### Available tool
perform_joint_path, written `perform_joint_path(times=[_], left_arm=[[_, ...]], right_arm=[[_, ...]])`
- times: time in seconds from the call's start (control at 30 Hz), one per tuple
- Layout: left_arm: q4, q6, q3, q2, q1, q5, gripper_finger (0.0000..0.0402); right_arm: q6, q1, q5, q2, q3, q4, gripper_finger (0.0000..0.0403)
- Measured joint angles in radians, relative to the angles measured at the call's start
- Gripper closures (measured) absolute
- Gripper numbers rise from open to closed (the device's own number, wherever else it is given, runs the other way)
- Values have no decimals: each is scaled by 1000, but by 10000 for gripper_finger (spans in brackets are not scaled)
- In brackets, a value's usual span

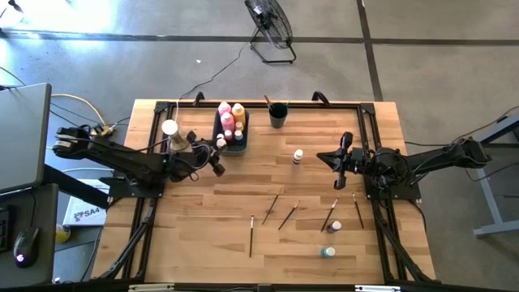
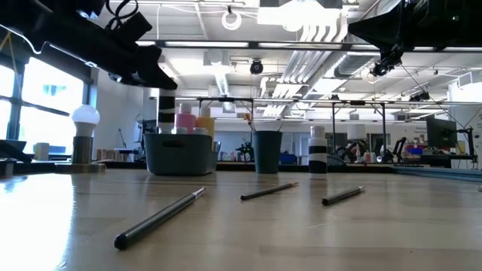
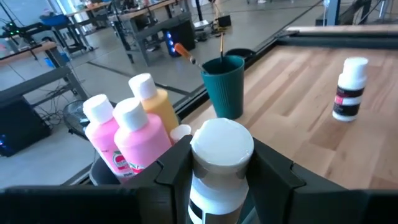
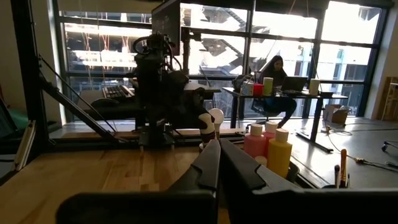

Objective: Pick & Place Paint Supplies
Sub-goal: Put the small white paint bottle into the green bin

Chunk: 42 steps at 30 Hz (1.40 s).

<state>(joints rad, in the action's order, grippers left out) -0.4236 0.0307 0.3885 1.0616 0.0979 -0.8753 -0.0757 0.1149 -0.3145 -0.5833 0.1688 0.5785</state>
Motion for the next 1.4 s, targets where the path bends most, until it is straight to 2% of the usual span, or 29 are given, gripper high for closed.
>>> perform_joint_path(times=[0.27,0.5,0.57,0.97,1.4], left_arm=[[-67,0,0,56,-39,18,277],[-109,29,0,110,-159,189,277],[-118,31,0,129,-180,211,277],[-130,103,0,227,-203,232,277],[-206,162,0,354,-203,203,277]], right_arm=[[0,0,0,0,0,0,401],[0,0,0,0,0,1,401],[0,0,0,0,0,1,401],[0,0,0,0,0,1,401],[0,0,-1,0,0,1,401]])
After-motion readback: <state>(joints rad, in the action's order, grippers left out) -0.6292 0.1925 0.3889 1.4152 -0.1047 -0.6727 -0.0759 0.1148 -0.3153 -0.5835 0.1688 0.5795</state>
